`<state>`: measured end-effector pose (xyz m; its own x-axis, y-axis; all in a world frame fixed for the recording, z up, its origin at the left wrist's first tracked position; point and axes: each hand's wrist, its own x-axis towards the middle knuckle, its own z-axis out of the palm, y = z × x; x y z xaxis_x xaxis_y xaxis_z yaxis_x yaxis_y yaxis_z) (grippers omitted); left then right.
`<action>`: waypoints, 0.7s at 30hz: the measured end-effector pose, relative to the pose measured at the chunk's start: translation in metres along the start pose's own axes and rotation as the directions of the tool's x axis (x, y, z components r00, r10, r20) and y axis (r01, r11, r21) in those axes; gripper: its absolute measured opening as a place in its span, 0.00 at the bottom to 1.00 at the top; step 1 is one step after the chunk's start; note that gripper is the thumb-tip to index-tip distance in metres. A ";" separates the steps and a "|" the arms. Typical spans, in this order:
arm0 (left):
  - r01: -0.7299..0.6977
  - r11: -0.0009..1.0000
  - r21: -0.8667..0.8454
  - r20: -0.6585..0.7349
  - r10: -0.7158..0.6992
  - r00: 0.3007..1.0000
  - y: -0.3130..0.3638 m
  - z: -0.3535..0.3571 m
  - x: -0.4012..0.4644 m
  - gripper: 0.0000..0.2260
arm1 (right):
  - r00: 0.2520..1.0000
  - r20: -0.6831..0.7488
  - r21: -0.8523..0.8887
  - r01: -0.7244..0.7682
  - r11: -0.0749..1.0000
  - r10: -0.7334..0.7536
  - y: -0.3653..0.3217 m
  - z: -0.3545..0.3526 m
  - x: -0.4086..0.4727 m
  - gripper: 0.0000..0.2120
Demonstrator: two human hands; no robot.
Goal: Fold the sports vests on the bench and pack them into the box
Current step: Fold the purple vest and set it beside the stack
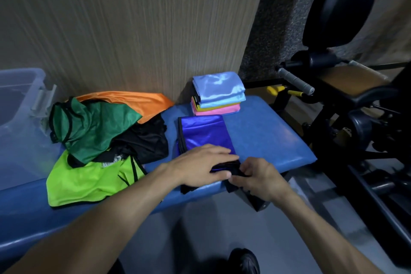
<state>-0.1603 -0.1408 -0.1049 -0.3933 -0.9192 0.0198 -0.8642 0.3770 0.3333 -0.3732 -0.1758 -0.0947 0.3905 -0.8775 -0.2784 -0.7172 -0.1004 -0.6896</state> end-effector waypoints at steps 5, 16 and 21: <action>0.061 0.998 0.011 -0.108 -0.059 0.992 0.003 0.010 -0.001 0.26 | 0.996 0.028 0.336 -0.085 0.938 0.080 -0.009 0.001 -0.013 0.14; 0.092 0.995 0.044 -0.082 -0.088 0.993 0.007 0.023 0.002 0.30 | 0.977 0.038 0.429 -0.207 0.879 0.212 0.007 0.036 -0.017 0.15; 0.084 0.996 -0.041 -0.005 -0.084 0.996 -0.002 0.021 0.003 0.25 | 0.975 -0.037 0.426 -0.181 0.886 0.217 0.014 0.040 -0.021 0.17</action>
<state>-0.1663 -0.1417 -0.1258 -0.3173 -0.9483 -0.0034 -0.8804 0.2933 0.3726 -0.3680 -0.1401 -0.1255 0.2040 -0.8951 -0.3965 -0.4607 0.2696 -0.8456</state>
